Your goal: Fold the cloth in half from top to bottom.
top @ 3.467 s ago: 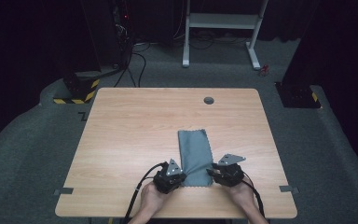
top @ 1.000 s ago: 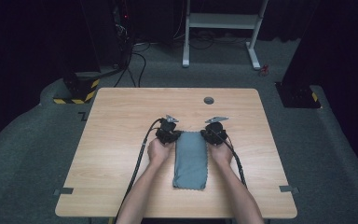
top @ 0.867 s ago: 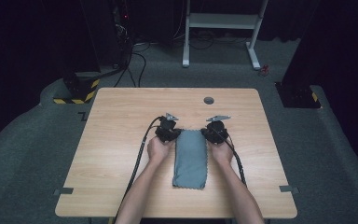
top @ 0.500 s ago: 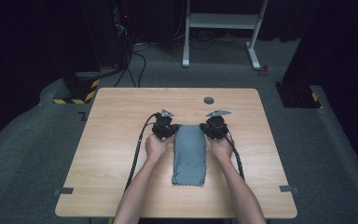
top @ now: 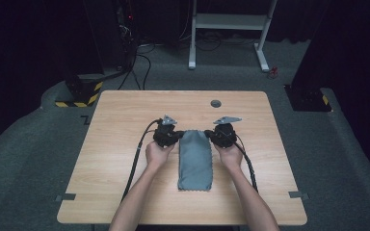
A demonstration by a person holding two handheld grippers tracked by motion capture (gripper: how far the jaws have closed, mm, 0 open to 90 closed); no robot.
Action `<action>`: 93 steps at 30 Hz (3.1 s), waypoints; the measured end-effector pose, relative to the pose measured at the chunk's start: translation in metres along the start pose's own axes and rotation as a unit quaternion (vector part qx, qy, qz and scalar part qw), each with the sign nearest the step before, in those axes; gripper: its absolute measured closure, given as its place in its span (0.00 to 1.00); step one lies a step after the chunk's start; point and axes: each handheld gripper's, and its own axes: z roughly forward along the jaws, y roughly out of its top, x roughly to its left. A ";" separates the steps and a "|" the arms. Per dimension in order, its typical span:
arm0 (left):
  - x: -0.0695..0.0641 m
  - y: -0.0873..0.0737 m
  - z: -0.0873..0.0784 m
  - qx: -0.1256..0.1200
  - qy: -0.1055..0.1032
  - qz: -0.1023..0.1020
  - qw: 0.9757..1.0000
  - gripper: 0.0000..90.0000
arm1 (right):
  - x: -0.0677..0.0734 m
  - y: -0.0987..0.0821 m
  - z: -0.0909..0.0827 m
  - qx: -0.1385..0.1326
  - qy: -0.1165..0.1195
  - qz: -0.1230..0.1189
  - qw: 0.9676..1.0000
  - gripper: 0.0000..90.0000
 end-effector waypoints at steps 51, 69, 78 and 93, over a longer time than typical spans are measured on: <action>-0.035 -0.044 -0.032 -0.021 -0.062 0.025 0.998 0.99 | 0.019 -0.053 -0.040 -0.016 0.061 -0.034 0.997 1.00; -0.042 -0.058 -0.044 -0.035 -0.078 0.022 0.996 0.99 | 0.030 -0.066 -0.050 -0.017 0.077 -0.041 0.996 1.00; -0.045 -0.064 -0.047 -0.040 -0.091 0.018 0.995 0.99 | 0.034 -0.072 -0.055 -0.017 0.077 -0.044 0.996 0.99; -0.054 -0.075 -0.049 -0.014 -0.089 0.040 0.995 0.99 | 0.042 -0.089 -0.064 -0.023 0.094 -0.050 0.994 0.99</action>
